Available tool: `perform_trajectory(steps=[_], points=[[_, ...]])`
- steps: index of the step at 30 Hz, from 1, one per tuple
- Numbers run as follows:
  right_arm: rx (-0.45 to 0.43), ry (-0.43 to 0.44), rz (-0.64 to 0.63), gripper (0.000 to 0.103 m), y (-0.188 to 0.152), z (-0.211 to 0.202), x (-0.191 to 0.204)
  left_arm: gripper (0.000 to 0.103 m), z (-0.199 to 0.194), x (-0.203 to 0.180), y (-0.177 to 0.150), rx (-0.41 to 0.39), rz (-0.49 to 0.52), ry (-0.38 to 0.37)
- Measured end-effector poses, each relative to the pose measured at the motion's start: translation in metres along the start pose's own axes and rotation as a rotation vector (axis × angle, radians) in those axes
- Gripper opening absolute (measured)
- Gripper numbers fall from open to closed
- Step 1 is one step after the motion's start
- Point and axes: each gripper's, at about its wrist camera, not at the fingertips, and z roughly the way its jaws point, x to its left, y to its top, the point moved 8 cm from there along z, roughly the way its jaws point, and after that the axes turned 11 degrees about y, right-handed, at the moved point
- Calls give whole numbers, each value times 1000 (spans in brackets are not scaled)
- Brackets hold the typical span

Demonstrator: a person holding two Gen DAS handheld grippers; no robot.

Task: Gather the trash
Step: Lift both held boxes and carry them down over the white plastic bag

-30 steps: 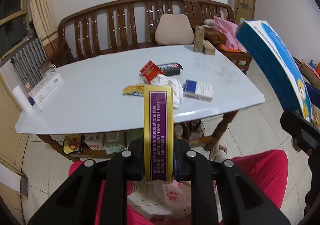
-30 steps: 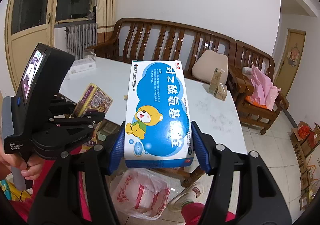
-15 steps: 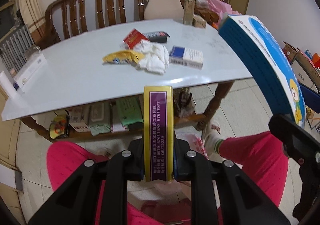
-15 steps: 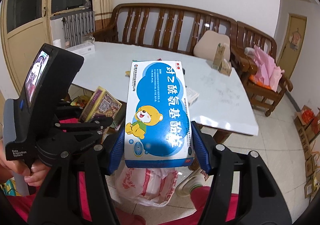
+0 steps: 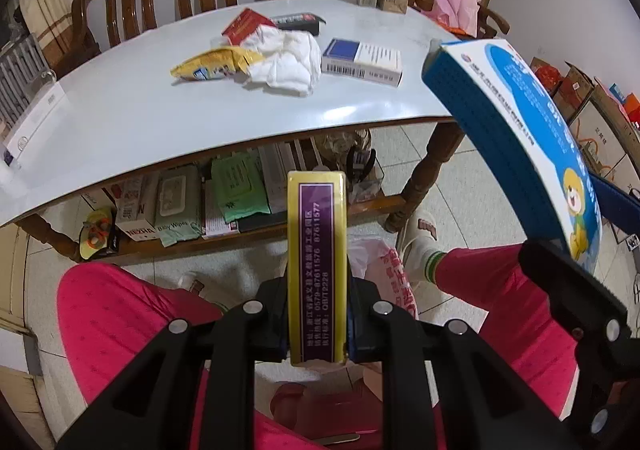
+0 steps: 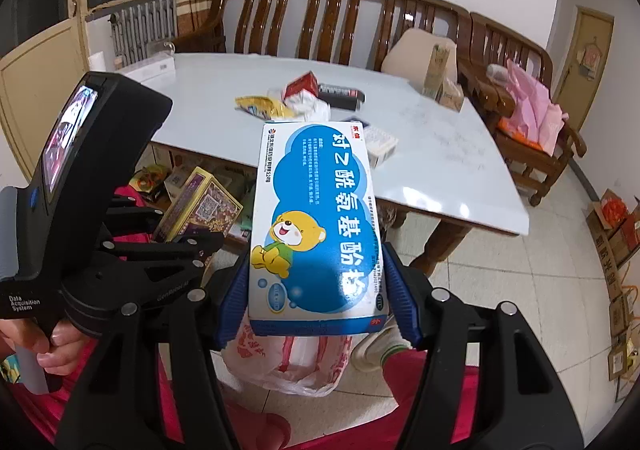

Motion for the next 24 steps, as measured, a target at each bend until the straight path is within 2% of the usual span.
perform_trajectory(steps=[10, 24], points=[[92, -6, 47, 60, -32, 36, -13, 19, 45, -10, -14, 95, 2, -17], [225, 1, 105, 60, -70, 93, -27, 19, 111, -14, -31, 254, -56, -62]])
